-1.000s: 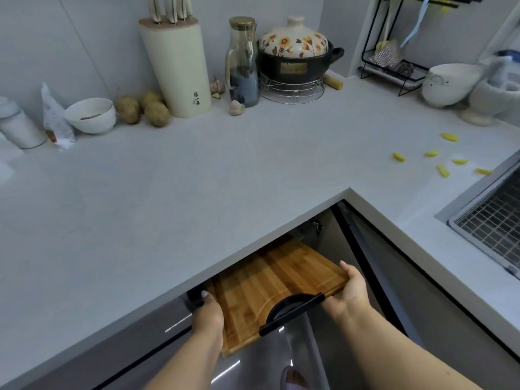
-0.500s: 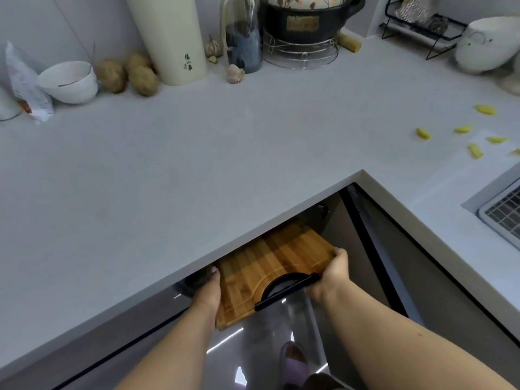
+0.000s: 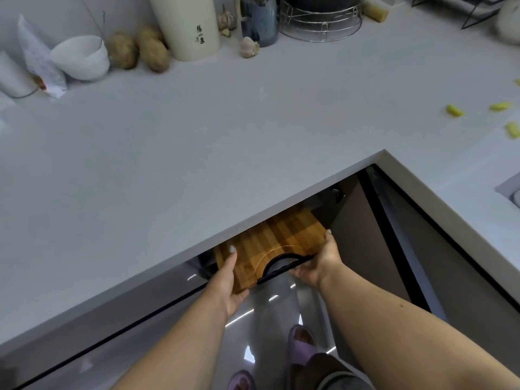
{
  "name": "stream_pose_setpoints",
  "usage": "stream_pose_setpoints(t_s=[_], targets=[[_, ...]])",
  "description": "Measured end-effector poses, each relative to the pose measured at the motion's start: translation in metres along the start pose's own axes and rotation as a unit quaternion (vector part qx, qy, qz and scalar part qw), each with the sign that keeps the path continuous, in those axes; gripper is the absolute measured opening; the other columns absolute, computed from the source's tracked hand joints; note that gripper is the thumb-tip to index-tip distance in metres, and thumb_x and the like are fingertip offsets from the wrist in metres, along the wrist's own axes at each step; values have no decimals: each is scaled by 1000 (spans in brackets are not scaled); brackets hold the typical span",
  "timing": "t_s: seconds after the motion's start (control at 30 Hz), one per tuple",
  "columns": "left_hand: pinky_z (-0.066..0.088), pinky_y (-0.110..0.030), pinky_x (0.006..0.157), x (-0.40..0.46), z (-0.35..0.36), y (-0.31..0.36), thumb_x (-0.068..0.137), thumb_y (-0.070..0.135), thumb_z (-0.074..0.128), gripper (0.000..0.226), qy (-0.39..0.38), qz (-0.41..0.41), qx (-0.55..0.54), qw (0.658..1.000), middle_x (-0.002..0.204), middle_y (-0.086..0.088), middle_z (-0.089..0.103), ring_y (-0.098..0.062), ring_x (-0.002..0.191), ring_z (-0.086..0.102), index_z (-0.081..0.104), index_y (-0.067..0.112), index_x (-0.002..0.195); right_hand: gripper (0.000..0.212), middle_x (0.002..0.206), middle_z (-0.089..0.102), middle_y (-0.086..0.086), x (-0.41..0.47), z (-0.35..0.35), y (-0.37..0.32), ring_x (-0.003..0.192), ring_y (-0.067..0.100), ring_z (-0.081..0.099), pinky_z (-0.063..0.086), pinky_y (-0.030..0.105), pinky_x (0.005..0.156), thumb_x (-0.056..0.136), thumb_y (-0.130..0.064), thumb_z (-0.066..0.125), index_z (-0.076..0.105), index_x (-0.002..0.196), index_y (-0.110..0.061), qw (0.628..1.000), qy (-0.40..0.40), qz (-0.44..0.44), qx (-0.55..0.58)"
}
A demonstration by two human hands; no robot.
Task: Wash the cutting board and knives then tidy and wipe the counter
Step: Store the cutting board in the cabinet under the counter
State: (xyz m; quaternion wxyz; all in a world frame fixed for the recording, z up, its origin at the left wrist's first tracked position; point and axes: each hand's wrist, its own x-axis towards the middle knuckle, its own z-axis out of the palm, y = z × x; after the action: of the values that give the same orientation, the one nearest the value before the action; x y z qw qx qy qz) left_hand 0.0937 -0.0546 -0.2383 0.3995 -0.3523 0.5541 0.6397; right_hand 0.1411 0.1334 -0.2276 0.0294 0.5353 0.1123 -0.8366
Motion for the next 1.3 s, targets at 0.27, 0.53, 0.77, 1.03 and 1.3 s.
stream_pose_setpoints(t_s=[0.27, 0.53, 0.77, 1.03, 1.3], targets=[[27, -43, 115, 41, -6, 12, 82, 55, 61, 81, -33, 60, -65, 996, 149, -10, 39, -27, 138, 35, 28, 24, 149, 89, 151, 35, 17, 42, 23, 0, 138, 37, 35, 23, 52, 116, 85, -75, 38, 28, 150, -15, 997, -30, -63, -17], [29, -37, 111, 99, 3, 16, 89, 43, 59, 58, -34, 105, -93, 990, 139, -8, 51, -25, 131, 45, 44, 18, 139, 72, 127, 55, 13, 100, 33, -10, 123, 34, 49, 37, 48, 107, 88, -69, 38, 51, 132, -13, 993, -42, -101, -42], [29, -34, 111, 116, 3, 19, 94, 35, 55, 48, -10, 132, -69, 989, 143, -5, 48, -25, 133, 42, 46, 20, 139, 76, 146, 44, 8, 119, 37, -8, 134, 25, 40, 22, 46, 114, 93, -67, 24, 40, 145, -15, 986, -57, -94, -122], [36, -41, 107, 48, 18, 11, 87, 52, 58, 60, -23, 92, 224, 970, 138, -4, 50, -26, 128, 45, 44, 24, 138, 77, 147, 43, 9, 66, 26, -1, 140, 26, 32, 21, 50, 114, 92, -69, 25, 38, 145, -14, 979, -35, -86, -181], [51, -38, 89, -67, 53, 34, 96, 41, 49, 39, -116, 109, 363, 918, 115, -13, 62, -25, 100, 64, 48, 16, 126, 63, 98, 65, 19, -41, 13, -10, 88, 30, 61, 46, 37, 76, 96, -59, 33, 62, 104, -4, 919, 67, -215, -323]])
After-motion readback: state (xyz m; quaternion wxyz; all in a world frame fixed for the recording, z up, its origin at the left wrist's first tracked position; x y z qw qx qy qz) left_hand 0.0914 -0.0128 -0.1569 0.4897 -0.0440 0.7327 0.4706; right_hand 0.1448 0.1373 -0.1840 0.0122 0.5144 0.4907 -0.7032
